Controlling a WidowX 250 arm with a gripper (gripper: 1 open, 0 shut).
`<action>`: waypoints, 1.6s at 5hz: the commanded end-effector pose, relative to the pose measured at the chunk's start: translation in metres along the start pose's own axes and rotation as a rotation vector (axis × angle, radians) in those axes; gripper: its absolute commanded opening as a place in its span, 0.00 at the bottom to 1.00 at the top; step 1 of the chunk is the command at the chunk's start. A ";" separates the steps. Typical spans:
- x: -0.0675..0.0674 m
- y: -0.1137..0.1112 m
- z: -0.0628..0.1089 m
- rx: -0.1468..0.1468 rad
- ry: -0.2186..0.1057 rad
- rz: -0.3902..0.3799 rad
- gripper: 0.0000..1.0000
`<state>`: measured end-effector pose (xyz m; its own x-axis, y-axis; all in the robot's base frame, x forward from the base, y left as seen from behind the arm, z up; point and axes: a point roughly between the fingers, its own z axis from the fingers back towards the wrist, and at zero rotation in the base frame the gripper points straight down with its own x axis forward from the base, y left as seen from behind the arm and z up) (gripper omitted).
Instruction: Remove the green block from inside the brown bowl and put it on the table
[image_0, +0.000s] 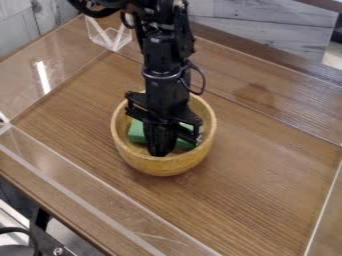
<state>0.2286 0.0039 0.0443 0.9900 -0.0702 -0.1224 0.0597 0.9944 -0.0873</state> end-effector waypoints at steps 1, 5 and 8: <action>0.009 -0.004 0.015 -0.008 -0.044 -0.007 0.00; 0.004 -0.013 0.021 -0.060 0.005 -0.001 0.00; 0.004 -0.016 0.024 -0.085 0.030 -0.004 0.00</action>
<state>0.2237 -0.0094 0.0588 0.9778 -0.0620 -0.2000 0.0270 0.9845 -0.1731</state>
